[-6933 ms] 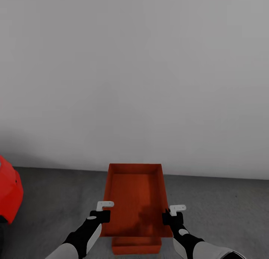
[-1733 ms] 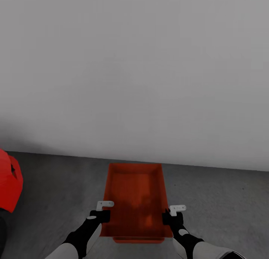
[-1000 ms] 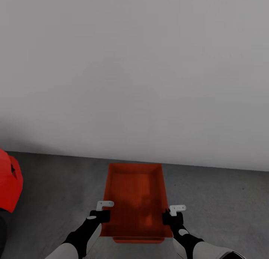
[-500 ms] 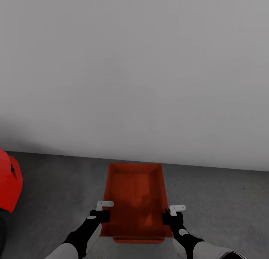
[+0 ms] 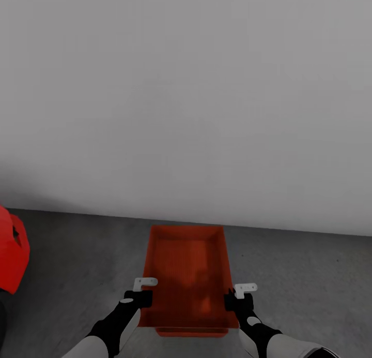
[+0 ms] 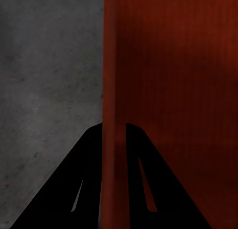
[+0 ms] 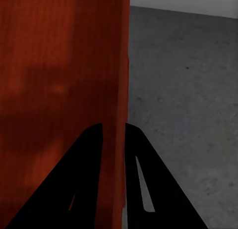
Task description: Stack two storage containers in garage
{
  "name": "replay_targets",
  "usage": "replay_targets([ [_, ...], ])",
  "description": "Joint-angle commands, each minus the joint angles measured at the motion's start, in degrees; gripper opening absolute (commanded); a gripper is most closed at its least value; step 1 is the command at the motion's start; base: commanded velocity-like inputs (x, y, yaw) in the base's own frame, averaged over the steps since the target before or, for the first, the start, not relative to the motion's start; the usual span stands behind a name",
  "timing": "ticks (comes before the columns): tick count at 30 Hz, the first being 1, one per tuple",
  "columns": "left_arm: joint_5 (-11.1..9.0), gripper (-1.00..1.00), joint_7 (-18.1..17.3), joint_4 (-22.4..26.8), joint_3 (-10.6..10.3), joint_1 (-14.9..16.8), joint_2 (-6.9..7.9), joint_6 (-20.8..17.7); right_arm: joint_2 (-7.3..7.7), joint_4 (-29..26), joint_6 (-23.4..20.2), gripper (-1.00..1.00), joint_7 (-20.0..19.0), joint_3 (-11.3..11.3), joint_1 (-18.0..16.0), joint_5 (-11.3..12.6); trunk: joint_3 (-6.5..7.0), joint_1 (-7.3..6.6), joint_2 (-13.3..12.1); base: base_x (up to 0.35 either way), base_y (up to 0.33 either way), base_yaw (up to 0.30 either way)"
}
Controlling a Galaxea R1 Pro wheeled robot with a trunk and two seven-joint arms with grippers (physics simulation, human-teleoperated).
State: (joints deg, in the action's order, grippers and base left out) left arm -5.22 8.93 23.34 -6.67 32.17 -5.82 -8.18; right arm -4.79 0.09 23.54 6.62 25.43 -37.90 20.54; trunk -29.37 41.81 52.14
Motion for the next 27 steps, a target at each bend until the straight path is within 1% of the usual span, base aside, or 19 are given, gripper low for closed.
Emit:
replay_targets([
  [1,-0.9,-1.00,0.7,0.1,-0.6,0.0,-0.42,-0.3,-0.04,0.1,0.3,-1.00,0.3,-1.1,-0.1,1.1,-0.24,0.23,0.5,0.000,0.000,0.000],
  [27,-0.8,-1.00,0.8,0.1,-0.6,0.0,-0.52,-0.5,-0.04,0.1,0.3,-1.00,0.3,-1.1,-0.1,1.1,-4.90,5.94,10.9,0.000,0.000,0.000],
])
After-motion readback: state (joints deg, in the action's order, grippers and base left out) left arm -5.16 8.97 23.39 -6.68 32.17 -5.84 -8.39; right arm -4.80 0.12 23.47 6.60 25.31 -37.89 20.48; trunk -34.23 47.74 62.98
